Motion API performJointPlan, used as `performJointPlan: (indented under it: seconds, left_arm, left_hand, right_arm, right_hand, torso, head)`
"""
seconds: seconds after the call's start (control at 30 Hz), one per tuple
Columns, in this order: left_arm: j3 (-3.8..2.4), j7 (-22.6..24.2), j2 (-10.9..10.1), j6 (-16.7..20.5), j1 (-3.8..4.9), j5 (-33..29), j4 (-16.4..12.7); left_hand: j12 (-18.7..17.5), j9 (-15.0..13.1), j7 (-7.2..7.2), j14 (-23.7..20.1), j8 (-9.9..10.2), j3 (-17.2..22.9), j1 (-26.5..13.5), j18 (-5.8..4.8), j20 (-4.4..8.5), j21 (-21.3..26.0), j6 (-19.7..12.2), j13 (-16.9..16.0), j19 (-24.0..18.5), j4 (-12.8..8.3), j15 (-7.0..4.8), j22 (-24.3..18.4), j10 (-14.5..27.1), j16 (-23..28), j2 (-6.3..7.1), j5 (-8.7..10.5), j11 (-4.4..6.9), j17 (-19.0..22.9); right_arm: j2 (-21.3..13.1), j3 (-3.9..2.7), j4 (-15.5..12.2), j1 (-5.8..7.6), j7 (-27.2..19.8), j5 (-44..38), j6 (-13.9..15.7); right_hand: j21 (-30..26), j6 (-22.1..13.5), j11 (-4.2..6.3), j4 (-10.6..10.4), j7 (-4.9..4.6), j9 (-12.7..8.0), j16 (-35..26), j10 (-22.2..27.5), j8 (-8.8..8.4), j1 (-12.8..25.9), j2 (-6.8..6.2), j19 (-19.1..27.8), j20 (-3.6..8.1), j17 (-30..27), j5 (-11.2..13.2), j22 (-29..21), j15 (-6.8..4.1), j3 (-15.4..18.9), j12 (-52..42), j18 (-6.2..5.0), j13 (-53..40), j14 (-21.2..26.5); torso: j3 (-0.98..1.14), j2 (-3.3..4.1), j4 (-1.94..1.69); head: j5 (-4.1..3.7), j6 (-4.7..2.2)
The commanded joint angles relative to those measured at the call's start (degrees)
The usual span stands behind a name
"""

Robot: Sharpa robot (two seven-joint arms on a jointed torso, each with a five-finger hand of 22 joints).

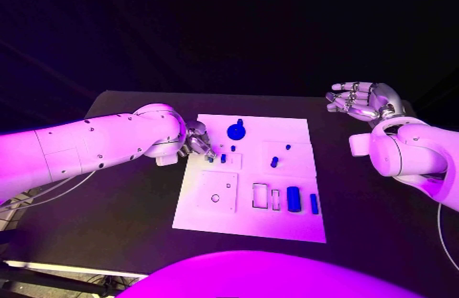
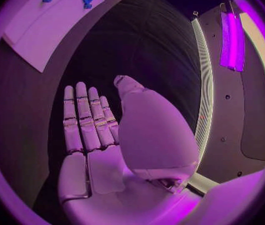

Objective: Assemble the parts on the task board

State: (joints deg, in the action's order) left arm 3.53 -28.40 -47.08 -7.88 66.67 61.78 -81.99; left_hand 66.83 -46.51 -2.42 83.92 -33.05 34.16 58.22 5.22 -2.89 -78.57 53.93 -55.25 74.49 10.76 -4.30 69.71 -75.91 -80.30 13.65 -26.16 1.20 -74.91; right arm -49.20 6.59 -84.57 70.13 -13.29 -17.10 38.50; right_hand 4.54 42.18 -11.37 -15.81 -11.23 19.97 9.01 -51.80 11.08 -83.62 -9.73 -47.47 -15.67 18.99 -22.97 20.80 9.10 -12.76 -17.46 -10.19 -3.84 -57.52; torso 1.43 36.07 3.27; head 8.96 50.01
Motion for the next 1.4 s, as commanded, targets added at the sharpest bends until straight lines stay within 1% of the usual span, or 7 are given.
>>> performJointPlan:
  seconds: [0.03,0.37,0.67,0.83,1.03,1.2,1.4]
  left_arm:
    - [0.01,0.08,-0.14,2.58,-0.25,-1.31,0.29]
    - [-0.61,0.15,-0.82,4.46,-0.22,-1.97,-0.03]
    - [-1.57,1.8,-1.47,8.37,-0.22,-2.77,-1.0]
    - [-1.81,10.26,-1.61,13.26,-0.22,-5.35,-1.67]
    - [-1.35,24.49,-0.79,22.66,-0.36,-1.63,-2.57]
    - [-0.47,31.07,0.45,28.39,-0.8,4.96,-2.08]
    - [0.2,29.82,2.07,26.03,-1.19,13.38,-0.57]
  left_hand:
    - [-0.76,0.48,-1.03,2.31,1.2,-5.26,0.17,-0.27,0.01,0.75,-0.73,1.11,-0.59,3.33,0.35,-0.78,1.17,-0.1,0.45,0.04,-0.47,-0.74]
    - [-1.34,0.71,-1.56,2.26,2.03,-9.33,0.87,-0.07,-0.16,1.57,-1.7,2.11,-1.15,6.0,0.71,-1.76,2.12,-0.06,0.64,1.16,-0.94,-0.72]
    - [-1.76,0.9,-1.89,2.21,2.66,-13.85,0.65,0.08,-0.35,2.22,-2.9,3.1,-1.51,6.08,0.94,-2.46,3.0,-0.01,-0.89,6.25,-1.24,-0.67]
    - [-12.19,1.63,-3.93,-1.76,3.32,-14.51,6.02,2.41,-1.62,10.36,-7.85,16.86,-11.11,5.92,2.77,-13.72,14.59,5.18,-1.56,5.93,-3.22,5.76]
    - [-18.39,6.29,-6.37,-10.12,5.77,-11.54,20.47,5.1,-4.04,23.01,-12.85,21.27,-23.9,4.42,5.34,-27.83,27.66,12.11,1.57,5.9,-5.8,13.84]
    - [-22.99,10.53,-6.79,-12.51,7.28,-9.29,25.38,5.17,-4.68,24.16,-13.68,26.52,-24.03,3.5,5.88,-28.27,30.49,13.04,2.46,5.89,-6.5,15.42]
    - [-25.2,13.77,-5.93,-16.16,8.01,-8.86,26.6,5.12,-5.43,24.47,-12.09,29.75,-25.37,3.13,6.74,-27.92,31.92,15.31,2.6,5.96,-7.4,18.32]
  right_arm:
    - [0.0,-0.02,-0.02,-0.04,-0.57,-0.22,-0.7]
    - [-0.05,-0.02,0.01,-0.14,-0.58,-0.22,-0.7]
    - [-0.09,-0.02,0.0,-0.23,-0.62,-0.21,-0.71]
    - [-0.12,-0.02,0.01,-0.28,-0.63,-0.21,-0.7]
    - [-0.13,-0.02,0.12,-0.32,-0.61,-0.21,-0.8]
    - [-0.05,-0.02,0.22,-0.34,-0.61,-0.21,-0.88]
    - [0.02,-0.02,0.32,-0.39,-0.59,-0.2,-0.96]
  right_hand:
    - [-0.32,-0.36,-0.47,-0.01,-4.46,-0.06,-0.37,-0.03,0.21,0.52,-0.1,0.19,-0.02,-0.07,-0.24,-0.08,-0.07,-0.22,-0.2,-0.29,0.1,-0.27]
    - [-0.32,-0.36,-0.47,-0.01,-4.46,-0.06,-0.37,-0.03,0.21,0.52,-0.1,0.19,-0.02,-0.07,-0.24,-0.08,-0.07,-0.22,-0.2,-0.29,0.1,-0.27]
    - [-0.32,-0.36,-0.47,-0.01,-4.46,-0.06,-0.37,-0.03,0.21,0.52,-0.1,0.19,-0.02,-0.07,-0.24,-0.08,-0.07,-0.22,-0.2,-0.29,0.1,-0.27]
    - [-0.32,-0.36,-0.47,-0.01,-4.46,-0.06,-0.37,-0.03,0.21,0.52,-0.1,0.19,-0.02,-0.07,-0.24,-0.08,-0.07,-0.22,-0.2,-0.29,0.1,-0.27]
    - [-0.34,-0.38,-0.47,-0.01,-4.46,-0.1,-0.44,-0.02,0.24,0.58,-0.13,0.16,-0.03,-0.14,-0.25,-0.23,-0.06,-0.33,-0.23,-0.29,0.11,-0.3]
    - [-0.37,-0.4,-0.46,0.12,-4.45,-0.17,-0.55,0.0,0.31,0.46,-0.15,0.13,-0.03,-0.24,-0.72,-0.44,-0.07,-0.62,-0.26,-0.29,0.11,-0.38]
    - [-0.4,-0.46,-0.46,0.25,-4.46,-0.37,-0.83,0.06,0.48,0.55,-0.44,-0.03,-0.02,-0.53,-2.62,-1.04,-0.08,-1.36,-0.34,-0.29,0.13,-0.58]
  torso:
    - [-0.02,-0.02,0.03]
    - [-0.03,0.04,0.01]
    - [-0.03,0.05,0.01]
    - [-0.01,0.01,-0.02]
    - [-0.05,0.08,0.0]
    - [-0.04,0.04,-0.07]
    - [-0.09,0.02,-0.03]
  head:
    - [-0.09,-0.01]
    - [-0.23,-0.01]
    - [-0.45,-0.01]
    - [-0.64,-0.01]
    - [-0.78,-0.01]
    - [-0.88,-0.01]
    - [-0.94,-0.01]
